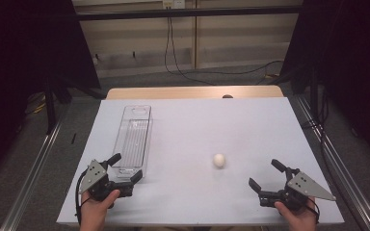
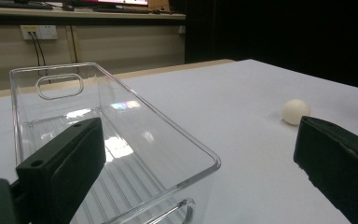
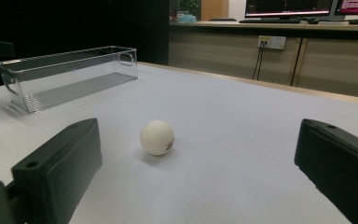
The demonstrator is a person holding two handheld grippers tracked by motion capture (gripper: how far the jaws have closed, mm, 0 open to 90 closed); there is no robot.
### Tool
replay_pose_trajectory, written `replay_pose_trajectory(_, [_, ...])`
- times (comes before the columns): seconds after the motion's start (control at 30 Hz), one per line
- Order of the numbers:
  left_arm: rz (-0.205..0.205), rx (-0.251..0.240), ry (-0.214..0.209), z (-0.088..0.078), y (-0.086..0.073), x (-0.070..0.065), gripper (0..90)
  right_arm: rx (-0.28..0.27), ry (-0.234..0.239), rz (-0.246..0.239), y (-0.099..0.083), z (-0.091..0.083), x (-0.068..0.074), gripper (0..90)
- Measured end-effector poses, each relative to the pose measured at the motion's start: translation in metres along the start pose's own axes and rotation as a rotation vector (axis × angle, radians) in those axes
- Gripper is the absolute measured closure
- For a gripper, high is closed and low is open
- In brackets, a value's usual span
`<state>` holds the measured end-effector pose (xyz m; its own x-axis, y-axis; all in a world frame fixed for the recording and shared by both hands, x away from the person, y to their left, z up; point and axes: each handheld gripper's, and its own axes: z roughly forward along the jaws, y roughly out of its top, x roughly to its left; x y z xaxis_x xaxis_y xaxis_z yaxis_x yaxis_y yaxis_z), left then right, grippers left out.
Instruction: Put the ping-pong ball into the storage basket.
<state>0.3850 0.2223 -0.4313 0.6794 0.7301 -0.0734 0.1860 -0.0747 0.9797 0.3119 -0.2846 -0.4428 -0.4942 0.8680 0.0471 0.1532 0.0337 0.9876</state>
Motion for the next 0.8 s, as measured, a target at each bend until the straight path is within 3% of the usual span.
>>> replay_pose_trajectory(0.27, [0.001, 0.0, 0.006, 0.0, 0.001, -0.001, 2.3, -0.004, 0.003, 0.002, 0.0, 0.001, 0.0, 0.3])
replay_pose_trajectory(0.37, [0.022, 0.008, -0.006, -0.001, 0.002, -0.001, 2.3, -0.001, 0.004, -0.003, 0.0, 0.0, -0.001, 0.3])
replay_pose_trajectory(0.4, [0.006, -0.002, 0.003, 0.0, 0.003, -0.002, 2.3, -0.004, -0.001, 0.0, 0.0, 0.0, -0.001, 0.3])
replay_pose_trajectory(0.7, [-0.004, -0.013, -0.018, 0.004, 0.008, -0.009, 2.2, -0.008, -0.003, 0.006, 0.0, 0.0, -0.001, 0.3])
replay_pose_trajectory(0.8, [0.004, 0.007, -0.038, 0.007, 0.01, -0.011, 2.2, -0.005, -0.005, 0.009, 0.0, 0.001, -0.001, 0.3])
